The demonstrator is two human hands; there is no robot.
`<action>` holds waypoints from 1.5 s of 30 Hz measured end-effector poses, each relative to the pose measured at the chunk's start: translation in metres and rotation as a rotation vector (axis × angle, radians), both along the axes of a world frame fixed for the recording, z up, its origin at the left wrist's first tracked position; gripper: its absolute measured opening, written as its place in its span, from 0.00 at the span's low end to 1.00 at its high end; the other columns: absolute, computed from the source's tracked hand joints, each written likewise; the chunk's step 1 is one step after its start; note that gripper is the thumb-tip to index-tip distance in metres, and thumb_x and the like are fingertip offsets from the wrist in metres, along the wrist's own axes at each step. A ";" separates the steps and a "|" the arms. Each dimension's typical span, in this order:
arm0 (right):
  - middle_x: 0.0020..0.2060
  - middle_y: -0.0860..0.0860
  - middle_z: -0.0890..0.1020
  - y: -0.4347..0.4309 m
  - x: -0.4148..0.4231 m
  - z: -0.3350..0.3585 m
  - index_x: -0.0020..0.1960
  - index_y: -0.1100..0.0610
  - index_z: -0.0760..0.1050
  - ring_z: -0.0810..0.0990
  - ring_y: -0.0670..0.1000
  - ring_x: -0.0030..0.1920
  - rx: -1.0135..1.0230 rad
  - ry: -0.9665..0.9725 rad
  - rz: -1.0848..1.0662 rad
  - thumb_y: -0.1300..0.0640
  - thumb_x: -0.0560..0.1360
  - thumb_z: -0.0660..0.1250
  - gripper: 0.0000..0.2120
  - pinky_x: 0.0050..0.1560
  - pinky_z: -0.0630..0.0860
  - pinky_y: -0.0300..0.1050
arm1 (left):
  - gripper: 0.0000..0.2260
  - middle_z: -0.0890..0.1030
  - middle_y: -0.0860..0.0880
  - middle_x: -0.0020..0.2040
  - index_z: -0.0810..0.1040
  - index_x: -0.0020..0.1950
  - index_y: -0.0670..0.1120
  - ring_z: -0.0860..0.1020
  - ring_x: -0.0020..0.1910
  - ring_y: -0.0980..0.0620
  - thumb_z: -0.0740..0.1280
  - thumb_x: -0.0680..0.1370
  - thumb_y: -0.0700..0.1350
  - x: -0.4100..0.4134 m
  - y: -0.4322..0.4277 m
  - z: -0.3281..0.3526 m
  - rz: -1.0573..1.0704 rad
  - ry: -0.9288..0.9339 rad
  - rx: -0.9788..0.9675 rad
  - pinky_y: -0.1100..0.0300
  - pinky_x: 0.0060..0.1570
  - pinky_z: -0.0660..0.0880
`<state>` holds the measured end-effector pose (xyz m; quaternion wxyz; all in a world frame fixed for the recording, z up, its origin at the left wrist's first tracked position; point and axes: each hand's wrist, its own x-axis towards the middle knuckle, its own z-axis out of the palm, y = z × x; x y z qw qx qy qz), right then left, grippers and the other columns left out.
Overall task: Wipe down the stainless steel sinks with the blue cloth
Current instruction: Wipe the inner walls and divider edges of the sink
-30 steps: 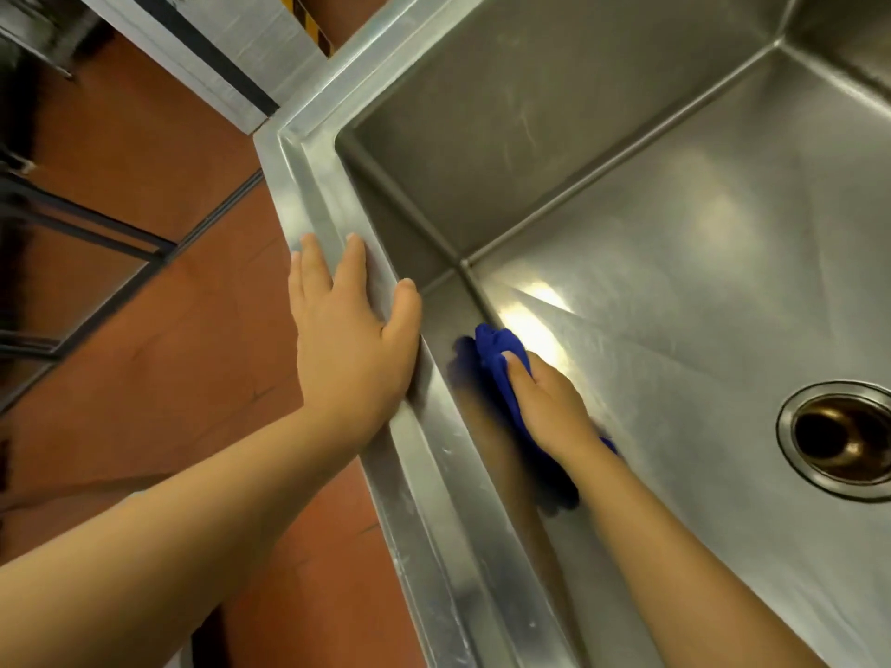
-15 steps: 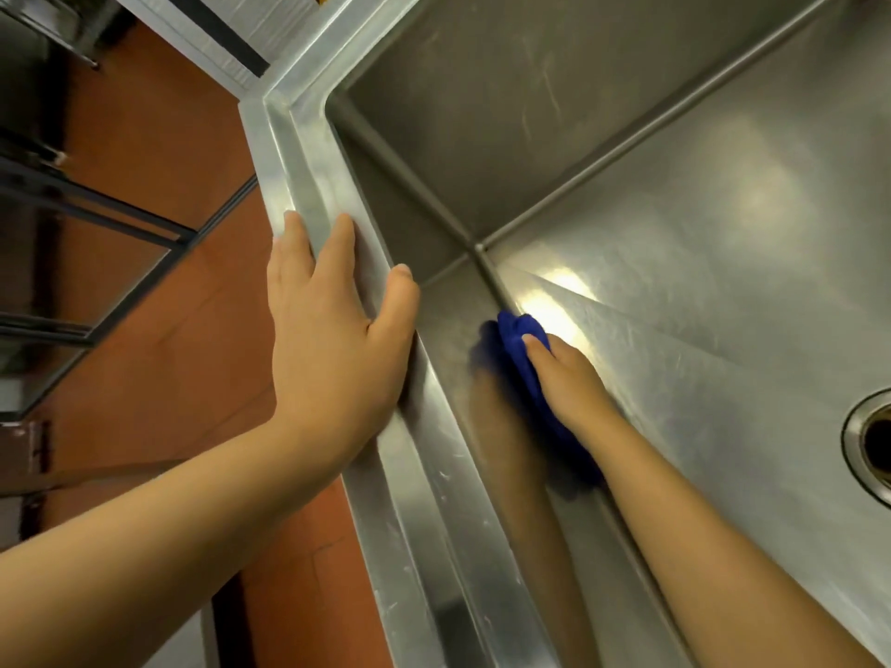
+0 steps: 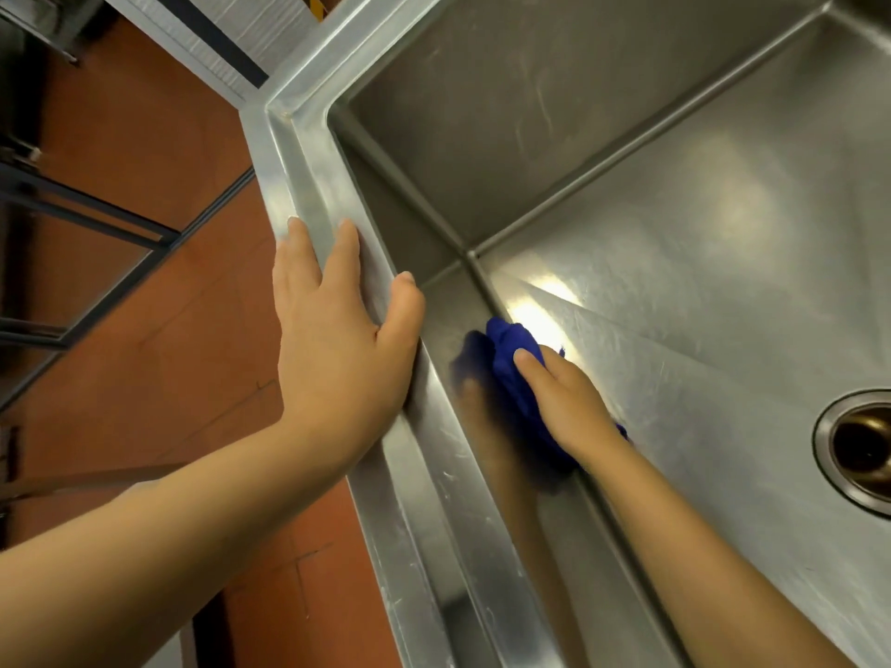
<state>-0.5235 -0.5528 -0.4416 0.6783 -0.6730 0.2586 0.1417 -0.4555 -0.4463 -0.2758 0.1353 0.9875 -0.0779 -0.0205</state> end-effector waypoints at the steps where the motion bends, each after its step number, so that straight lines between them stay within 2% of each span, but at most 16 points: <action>1: 0.40 0.51 0.80 0.001 -0.011 0.018 0.45 0.55 0.74 0.77 0.53 0.45 0.012 -0.083 -0.022 0.44 0.79 0.56 0.17 0.50 0.72 0.49 | 0.30 0.46 0.48 0.80 0.57 0.78 0.50 0.43 0.78 0.53 0.57 0.78 0.58 0.000 -0.001 0.000 0.003 0.002 -0.001 0.63 0.66 0.45; 4: 0.35 0.50 0.78 0.003 -0.041 0.065 0.40 0.49 0.72 0.75 0.49 0.38 0.054 -0.285 -0.023 0.36 0.73 0.54 0.18 0.43 0.70 0.43 | 0.27 0.46 0.47 0.80 0.57 0.78 0.49 0.43 0.78 0.51 0.59 0.81 0.53 -0.002 -0.003 0.001 0.013 -0.009 0.002 0.59 0.68 0.48; 7: 0.36 0.48 0.79 0.002 -0.044 0.065 0.42 0.49 0.74 0.76 0.44 0.40 0.030 -0.243 -0.039 0.42 0.78 0.56 0.15 0.44 0.70 0.37 | 0.27 0.47 0.46 0.80 0.58 0.77 0.48 0.44 0.78 0.50 0.59 0.80 0.53 -0.003 -0.005 0.003 0.024 -0.001 0.005 0.51 0.72 0.53; 9: 0.39 0.47 0.80 0.001 -0.037 0.055 0.45 0.51 0.75 0.77 0.47 0.44 -0.047 -0.131 -0.003 0.47 0.82 0.56 0.13 0.49 0.71 0.41 | 0.26 0.48 0.45 0.79 0.60 0.77 0.48 0.45 0.78 0.49 0.59 0.80 0.53 -0.001 -0.005 0.003 0.020 -0.002 0.002 0.49 0.72 0.55; 11: 0.38 0.49 0.79 0.004 -0.038 0.052 0.45 0.55 0.74 0.76 0.51 0.42 -0.098 -0.079 0.017 0.47 0.81 0.55 0.15 0.48 0.71 0.47 | 0.26 0.48 0.45 0.79 0.60 0.76 0.47 0.45 0.78 0.48 0.59 0.80 0.53 -0.001 -0.004 0.003 0.020 -0.007 0.001 0.48 0.72 0.56; 16: 0.35 0.58 0.77 0.003 -0.080 0.104 0.43 0.59 0.74 0.75 0.57 0.38 -0.015 -0.295 -0.070 0.37 0.72 0.55 0.25 0.42 0.72 0.51 | 0.26 0.49 0.44 0.79 0.62 0.75 0.47 0.46 0.78 0.47 0.60 0.79 0.53 0.003 -0.002 -0.002 0.019 -0.021 0.001 0.44 0.71 0.59; 18: 0.33 0.58 0.75 0.004 -0.094 0.120 0.41 0.57 0.73 0.72 0.55 0.35 0.036 -0.323 -0.082 0.38 0.72 0.55 0.23 0.40 0.71 0.49 | 0.26 0.49 0.42 0.79 0.62 0.74 0.45 0.46 0.77 0.45 0.60 0.79 0.53 0.004 0.000 -0.004 0.006 -0.022 0.011 0.42 0.71 0.59; 21: 0.39 0.55 0.81 0.007 -0.098 0.120 0.47 0.55 0.76 0.78 0.55 0.42 -0.010 -0.257 -0.083 0.40 0.75 0.57 0.20 0.48 0.74 0.48 | 0.25 0.49 0.39 0.78 0.63 0.73 0.43 0.46 0.77 0.41 0.59 0.79 0.53 0.004 -0.001 -0.003 -0.014 -0.007 0.018 0.43 0.73 0.55; 24: 0.46 0.48 0.83 0.007 -0.099 0.117 0.50 0.46 0.75 0.80 0.51 0.50 -0.112 -0.142 -0.043 0.47 0.81 0.57 0.09 0.54 0.75 0.47 | 0.26 0.50 0.38 0.78 0.63 0.73 0.42 0.47 0.77 0.40 0.58 0.80 0.55 -0.004 0.000 0.005 -0.022 0.020 0.049 0.44 0.73 0.54; 28: 0.43 0.46 0.83 0.004 -0.129 0.141 0.51 0.47 0.78 0.81 0.46 0.45 -0.072 -0.159 -0.045 0.46 0.81 0.58 0.11 0.52 0.76 0.46 | 0.31 0.44 0.37 0.78 0.55 0.78 0.45 0.41 0.77 0.38 0.60 0.79 0.57 -0.034 -0.004 0.016 -0.043 0.155 0.073 0.45 0.75 0.46; 31: 0.44 0.45 0.84 0.005 -0.147 0.152 0.53 0.46 0.78 0.81 0.46 0.46 -0.017 -0.211 -0.046 0.43 0.78 0.58 0.13 0.53 0.76 0.44 | 0.33 0.41 0.40 0.79 0.50 0.79 0.47 0.39 0.77 0.40 0.59 0.79 0.57 -0.065 -0.002 0.018 -0.067 0.175 0.033 0.44 0.75 0.47; 34: 0.44 0.50 0.83 0.007 -0.145 0.145 0.52 0.51 0.78 0.80 0.51 0.47 0.000 -0.235 -0.055 0.42 0.77 0.56 0.17 0.52 0.76 0.48 | 0.31 0.43 0.41 0.79 0.53 0.79 0.48 0.40 0.77 0.42 0.59 0.79 0.55 -0.075 -0.002 0.011 -0.047 0.094 -0.011 0.45 0.75 0.48; 37: 0.45 0.46 0.82 0.003 -0.132 0.119 0.51 0.47 0.76 0.79 0.47 0.47 -0.027 -0.195 -0.022 0.46 0.82 0.55 0.12 0.53 0.75 0.44 | 0.30 0.44 0.43 0.79 0.55 0.79 0.49 0.41 0.78 0.44 0.60 0.79 0.54 -0.074 -0.005 0.005 -0.021 0.051 -0.012 0.47 0.74 0.52; 41: 0.52 0.47 0.80 -0.004 -0.116 0.087 0.59 0.49 0.73 0.77 0.48 0.52 -0.105 -0.043 0.081 0.44 0.82 0.52 0.16 0.58 0.73 0.46 | 0.29 0.44 0.46 0.80 0.55 0.78 0.51 0.41 0.78 0.47 0.60 0.79 0.53 -0.073 -0.005 0.005 -0.001 0.045 -0.010 0.47 0.73 0.52; 43: 0.50 0.48 0.81 -0.004 -0.119 0.087 0.57 0.50 0.75 0.78 0.48 0.50 -0.061 -0.061 0.053 0.44 0.81 0.54 0.15 0.58 0.73 0.49 | 0.29 0.44 0.47 0.80 0.55 0.78 0.52 0.41 0.78 0.48 0.61 0.79 0.53 -0.074 -0.005 0.006 0.000 0.035 -0.019 0.47 0.73 0.53; 45: 0.45 0.51 0.82 0.000 -0.131 0.098 0.52 0.50 0.75 0.78 0.50 0.47 -0.014 -0.166 0.022 0.40 0.79 0.54 0.17 0.56 0.75 0.52 | 0.29 0.45 0.47 0.80 0.56 0.78 0.52 0.41 0.78 0.49 0.61 0.79 0.52 -0.075 -0.005 0.006 -0.004 0.029 -0.033 0.48 0.73 0.53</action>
